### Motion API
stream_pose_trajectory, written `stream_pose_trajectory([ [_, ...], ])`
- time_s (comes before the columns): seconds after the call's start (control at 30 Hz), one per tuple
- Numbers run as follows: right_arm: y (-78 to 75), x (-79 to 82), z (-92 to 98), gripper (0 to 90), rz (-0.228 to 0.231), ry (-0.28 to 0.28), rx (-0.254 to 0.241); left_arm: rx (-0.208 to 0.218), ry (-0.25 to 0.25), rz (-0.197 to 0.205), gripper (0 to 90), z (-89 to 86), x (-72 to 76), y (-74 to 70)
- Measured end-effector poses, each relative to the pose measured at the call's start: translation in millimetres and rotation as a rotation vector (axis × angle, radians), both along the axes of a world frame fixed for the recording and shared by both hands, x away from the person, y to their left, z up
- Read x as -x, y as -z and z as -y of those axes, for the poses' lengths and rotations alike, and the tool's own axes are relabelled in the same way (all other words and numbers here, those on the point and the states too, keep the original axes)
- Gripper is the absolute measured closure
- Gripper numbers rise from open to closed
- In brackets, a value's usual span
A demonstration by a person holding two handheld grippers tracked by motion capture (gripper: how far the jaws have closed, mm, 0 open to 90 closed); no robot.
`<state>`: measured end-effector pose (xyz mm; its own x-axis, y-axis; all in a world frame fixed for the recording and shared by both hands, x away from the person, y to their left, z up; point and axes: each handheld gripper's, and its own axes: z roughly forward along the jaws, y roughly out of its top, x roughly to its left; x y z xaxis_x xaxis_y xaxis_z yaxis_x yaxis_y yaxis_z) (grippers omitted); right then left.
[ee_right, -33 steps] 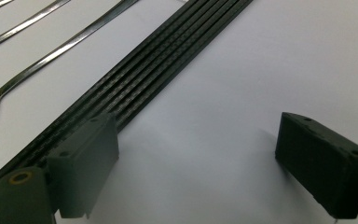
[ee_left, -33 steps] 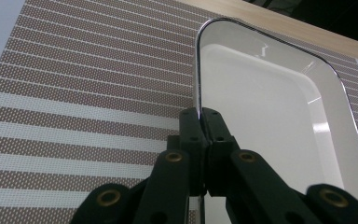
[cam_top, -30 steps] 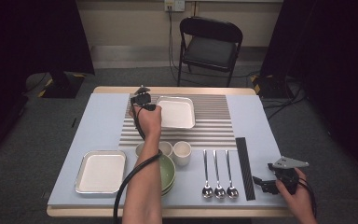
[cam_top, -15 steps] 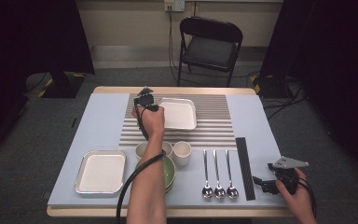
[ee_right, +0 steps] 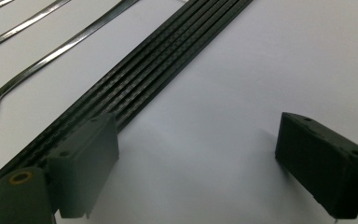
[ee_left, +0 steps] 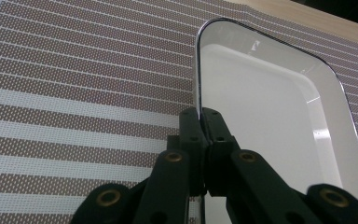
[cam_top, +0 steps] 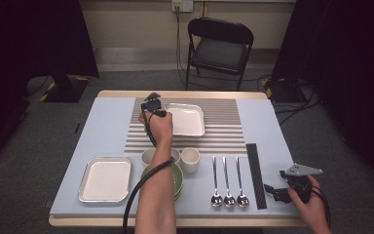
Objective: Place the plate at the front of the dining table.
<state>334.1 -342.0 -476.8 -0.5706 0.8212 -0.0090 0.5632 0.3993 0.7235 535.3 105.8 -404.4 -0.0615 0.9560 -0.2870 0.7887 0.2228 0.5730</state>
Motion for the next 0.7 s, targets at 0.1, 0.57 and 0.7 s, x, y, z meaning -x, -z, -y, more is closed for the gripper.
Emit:
stream_pose_trajectory([
  [0.1, 0.0, 0.0, 0.0, 12.3, 0.0, 0.0, 0.0, 0.001, -0.003, -0.006, 88.5, 0.3, -0.1, 1.6],
  [0.57, 0.0, -0.1, 0.1, 12.3, 0.0, -0.001, 0.0, 0.006, -0.01, -0.013, 88.4, 2.0, -0.8, 6.8],
  [0.7, 0.0, 0.0, 0.0, 12.3, 0.0, 0.0, 0.0, 0.011, -0.02, -0.012, 88.3, 2.6, -1.1, 7.3],
])
